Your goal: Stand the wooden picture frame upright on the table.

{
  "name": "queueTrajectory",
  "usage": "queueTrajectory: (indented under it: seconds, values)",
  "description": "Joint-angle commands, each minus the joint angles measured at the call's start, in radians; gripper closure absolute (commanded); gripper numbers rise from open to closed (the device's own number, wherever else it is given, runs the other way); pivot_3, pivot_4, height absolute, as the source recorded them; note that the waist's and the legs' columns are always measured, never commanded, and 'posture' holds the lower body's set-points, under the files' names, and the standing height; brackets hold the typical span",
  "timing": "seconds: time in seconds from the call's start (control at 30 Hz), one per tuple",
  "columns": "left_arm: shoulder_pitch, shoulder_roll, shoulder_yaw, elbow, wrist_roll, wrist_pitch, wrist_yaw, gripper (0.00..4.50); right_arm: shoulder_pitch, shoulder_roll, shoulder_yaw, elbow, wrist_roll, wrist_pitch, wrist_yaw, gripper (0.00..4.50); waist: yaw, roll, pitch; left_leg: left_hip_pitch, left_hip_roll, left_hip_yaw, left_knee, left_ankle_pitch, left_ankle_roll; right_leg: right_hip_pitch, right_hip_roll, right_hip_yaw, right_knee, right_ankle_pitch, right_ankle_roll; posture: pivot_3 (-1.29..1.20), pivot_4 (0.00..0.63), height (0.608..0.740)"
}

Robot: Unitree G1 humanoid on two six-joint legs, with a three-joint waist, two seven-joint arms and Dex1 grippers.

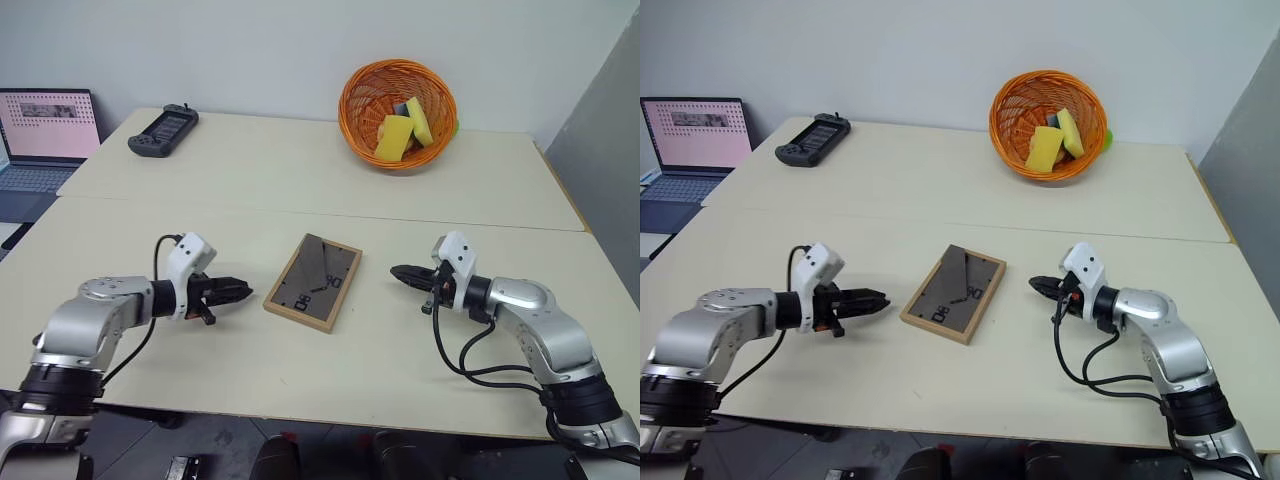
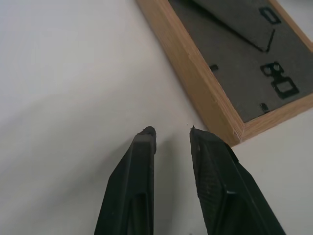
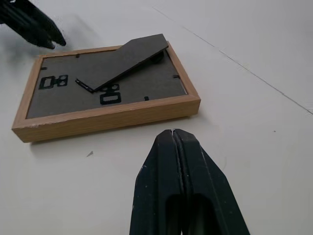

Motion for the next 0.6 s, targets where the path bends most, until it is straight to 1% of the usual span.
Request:
queueTrajectory:
  seconds: [0.03, 0.13, 0.37, 0.6]
  values:
    - [-0.036, -0.011, -0.011, 0.006, 0.022, -0.029, -0.023, 3.29, -0.035, 0.016, -0.013, 0.039, -0.034, -0.045, -0.038, 4.50, -0.001, 0.000, 0.000, 0.000, 0.000, 0.000, 0.000, 0.000, 0.000, 0.000, 0.000, 0.000, 0.000, 0.000, 0.000, 0.00, 0.150, 0.740]
    - [-0.061, -0.032, -0.036, 0.032, 0.043, -0.043, -0.033, 3.29, -0.062, 0.044, 0.006, 0.109, -0.069, -0.077, -0.060, 4.50, -0.002, 0.000, 0.000, 0.000, 0.000, 0.000, 0.000, 0.000, 0.000, 0.000, 0.000, 0.000, 0.000, 0.000, 0.000, 0.00, 0.150, 0.740]
    - [-0.100, -0.044, -0.035, 0.095, 0.072, -0.061, -0.056, 3.29, -0.085, 0.124, 0.036, 0.198, -0.109, -0.120, -0.087, 4.50, -0.002, 0.000, 0.000, 0.000, 0.000, -0.001, 0.000, 0.000, 0.000, 0.000, 0.000, -0.001, 0.001, 0.000, 0.000, 0.00, 0.150, 0.740]
    - [-0.097, -0.054, -0.029, 0.104, 0.081, -0.058, -0.058, 3.29, -0.124, 0.198, 0.066, 0.285, -0.141, -0.157, -0.109, 4.50, -0.003, 0.000, 0.000, 0.000, 0.000, -0.001, 0.000, 0.000, 0.000, 0.000, 0.000, -0.001, 0.001, 0.000, 0.000, 0.00, 0.150, 0.740]
